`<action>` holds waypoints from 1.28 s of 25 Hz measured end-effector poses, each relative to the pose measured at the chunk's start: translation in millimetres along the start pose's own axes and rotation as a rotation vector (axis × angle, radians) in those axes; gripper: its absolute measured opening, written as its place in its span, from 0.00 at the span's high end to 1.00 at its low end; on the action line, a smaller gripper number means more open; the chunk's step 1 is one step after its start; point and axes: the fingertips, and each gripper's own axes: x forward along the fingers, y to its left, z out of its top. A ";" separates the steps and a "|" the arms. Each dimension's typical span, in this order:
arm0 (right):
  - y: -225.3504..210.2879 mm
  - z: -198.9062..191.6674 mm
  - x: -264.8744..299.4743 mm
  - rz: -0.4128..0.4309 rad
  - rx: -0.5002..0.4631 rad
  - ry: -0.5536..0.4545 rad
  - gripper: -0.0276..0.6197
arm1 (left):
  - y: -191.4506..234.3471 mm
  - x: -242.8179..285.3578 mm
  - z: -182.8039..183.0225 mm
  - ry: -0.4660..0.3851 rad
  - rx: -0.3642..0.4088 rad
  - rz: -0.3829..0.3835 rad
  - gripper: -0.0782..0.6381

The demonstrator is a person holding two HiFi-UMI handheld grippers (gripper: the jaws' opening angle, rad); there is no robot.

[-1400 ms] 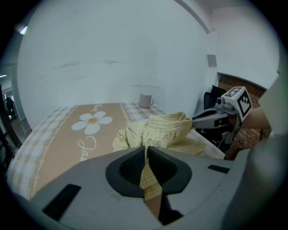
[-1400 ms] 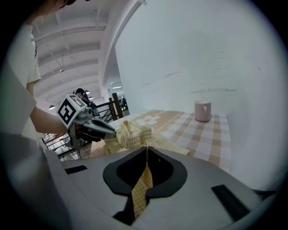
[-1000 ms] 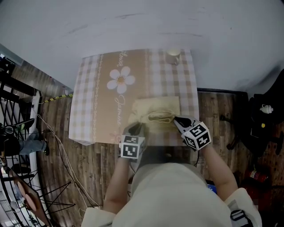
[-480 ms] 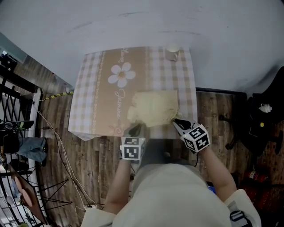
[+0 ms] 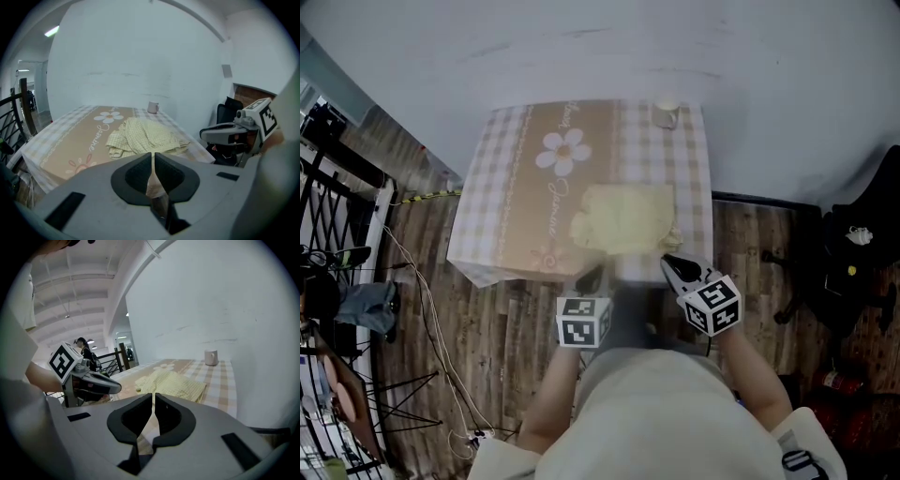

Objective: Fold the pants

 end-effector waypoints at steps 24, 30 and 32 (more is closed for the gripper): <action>40.7 -0.6 -52.0 -0.040 -0.036 -0.072 0.95 | -37.4 -55.5 -1.6 -0.110 -0.035 -0.004 0.86; 37.2 3.6 -52.1 -0.062 -0.037 -0.072 0.96 | -36.8 -55.9 6.3 -0.127 -0.034 -0.001 0.86; 37.2 4.5 -51.5 -0.063 -0.040 -0.075 0.96 | -36.6 -55.2 6.3 -0.128 -0.036 -0.002 0.86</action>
